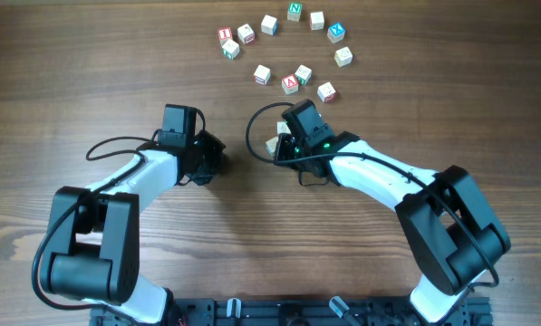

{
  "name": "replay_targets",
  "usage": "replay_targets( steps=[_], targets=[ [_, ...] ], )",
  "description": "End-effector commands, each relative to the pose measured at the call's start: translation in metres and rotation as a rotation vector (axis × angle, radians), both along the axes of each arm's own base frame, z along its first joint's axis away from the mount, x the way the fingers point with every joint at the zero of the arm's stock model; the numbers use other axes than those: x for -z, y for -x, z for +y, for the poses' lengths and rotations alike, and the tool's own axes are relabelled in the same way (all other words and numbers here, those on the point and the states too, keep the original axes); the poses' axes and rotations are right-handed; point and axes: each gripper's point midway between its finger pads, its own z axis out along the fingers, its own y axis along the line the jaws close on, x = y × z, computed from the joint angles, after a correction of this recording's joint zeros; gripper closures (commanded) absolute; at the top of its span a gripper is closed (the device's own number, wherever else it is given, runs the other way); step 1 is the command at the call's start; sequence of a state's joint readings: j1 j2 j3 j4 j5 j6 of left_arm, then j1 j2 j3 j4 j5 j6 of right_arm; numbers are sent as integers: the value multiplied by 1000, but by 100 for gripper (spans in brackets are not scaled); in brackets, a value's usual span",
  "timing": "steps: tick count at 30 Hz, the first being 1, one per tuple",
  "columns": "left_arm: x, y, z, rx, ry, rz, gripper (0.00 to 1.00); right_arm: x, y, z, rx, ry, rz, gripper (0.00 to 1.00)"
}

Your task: Form a circle

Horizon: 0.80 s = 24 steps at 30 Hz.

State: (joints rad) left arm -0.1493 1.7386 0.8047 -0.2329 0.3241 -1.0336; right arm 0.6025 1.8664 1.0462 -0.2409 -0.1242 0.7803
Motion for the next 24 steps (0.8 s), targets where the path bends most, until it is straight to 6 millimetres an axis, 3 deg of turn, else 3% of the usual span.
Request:
replay_targets(
  steps=[1, 17, 24],
  targets=[
    [35, 29, 26, -40, -111, 119, 96, 11, 6, 2, -32, 12, 18, 95],
    [35, 29, 25, -40, -111, 118, 96, 7, 1, 7, -54, 6, -22, 95],
    [34, 28, 22, -33, -91, 114, 96, 2, 17, -5, -51, 41, 38, 95]
  ],
)
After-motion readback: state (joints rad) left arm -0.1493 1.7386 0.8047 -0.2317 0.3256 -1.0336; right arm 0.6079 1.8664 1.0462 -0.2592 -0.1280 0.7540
